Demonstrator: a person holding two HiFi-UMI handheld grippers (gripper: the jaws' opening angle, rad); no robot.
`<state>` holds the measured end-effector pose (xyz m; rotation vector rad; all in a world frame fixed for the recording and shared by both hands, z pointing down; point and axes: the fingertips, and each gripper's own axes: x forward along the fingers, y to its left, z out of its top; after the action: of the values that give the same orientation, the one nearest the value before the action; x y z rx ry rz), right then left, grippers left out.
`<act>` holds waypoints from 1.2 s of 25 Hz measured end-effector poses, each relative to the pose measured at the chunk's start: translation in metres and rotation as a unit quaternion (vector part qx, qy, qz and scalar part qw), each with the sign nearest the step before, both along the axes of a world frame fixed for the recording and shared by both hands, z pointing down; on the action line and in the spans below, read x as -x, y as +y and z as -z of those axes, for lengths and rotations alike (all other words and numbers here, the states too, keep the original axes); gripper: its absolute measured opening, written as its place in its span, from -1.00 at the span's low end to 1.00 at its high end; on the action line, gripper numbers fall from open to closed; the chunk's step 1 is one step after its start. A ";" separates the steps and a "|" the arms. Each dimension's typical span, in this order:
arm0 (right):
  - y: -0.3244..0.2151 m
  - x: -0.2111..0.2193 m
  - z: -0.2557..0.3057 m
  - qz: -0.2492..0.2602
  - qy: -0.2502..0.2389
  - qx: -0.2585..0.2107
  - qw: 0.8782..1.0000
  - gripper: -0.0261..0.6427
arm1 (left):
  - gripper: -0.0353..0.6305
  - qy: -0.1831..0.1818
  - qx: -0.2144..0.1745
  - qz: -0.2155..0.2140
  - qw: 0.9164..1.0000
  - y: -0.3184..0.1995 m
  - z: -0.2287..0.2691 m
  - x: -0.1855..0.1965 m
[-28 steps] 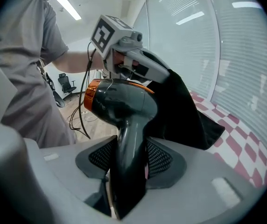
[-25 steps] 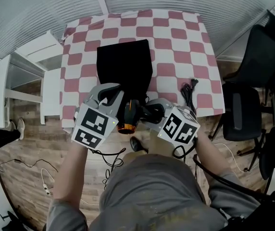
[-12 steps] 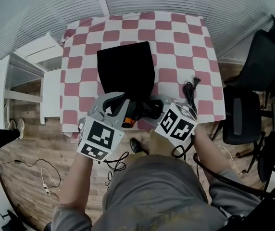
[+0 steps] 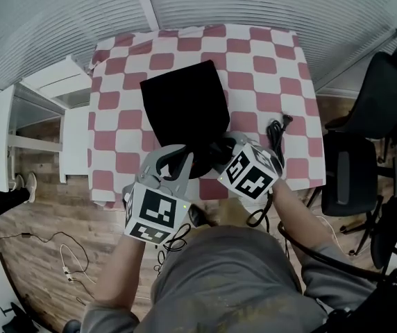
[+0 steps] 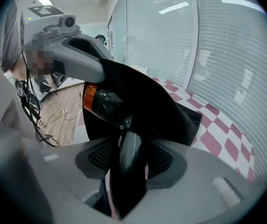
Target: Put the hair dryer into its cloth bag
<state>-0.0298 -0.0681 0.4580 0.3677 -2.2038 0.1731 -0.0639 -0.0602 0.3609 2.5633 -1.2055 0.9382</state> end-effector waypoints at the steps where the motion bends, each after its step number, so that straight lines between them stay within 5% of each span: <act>1: -0.006 0.000 0.000 -0.007 0.002 -0.001 1.000 -0.28 | -0.85 -0.001 0.000 0.002 1.000 -0.002 0.000 -0.002; 11: -0.049 0.005 -0.003 -0.051 0.005 -0.002 0.999 -0.28 | -0.85 0.002 0.008 0.010 1.000 -0.021 -0.004 -0.019; 30: -0.066 0.019 -0.031 -0.033 -0.003 -0.020 0.999 -0.23 | -0.85 0.016 0.028 0.066 0.997 -0.046 -0.018 -0.006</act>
<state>-0.0492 -0.1337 0.4894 0.4638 -2.2042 0.1665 -0.0584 -0.1066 0.3792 2.4121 -1.3034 0.8863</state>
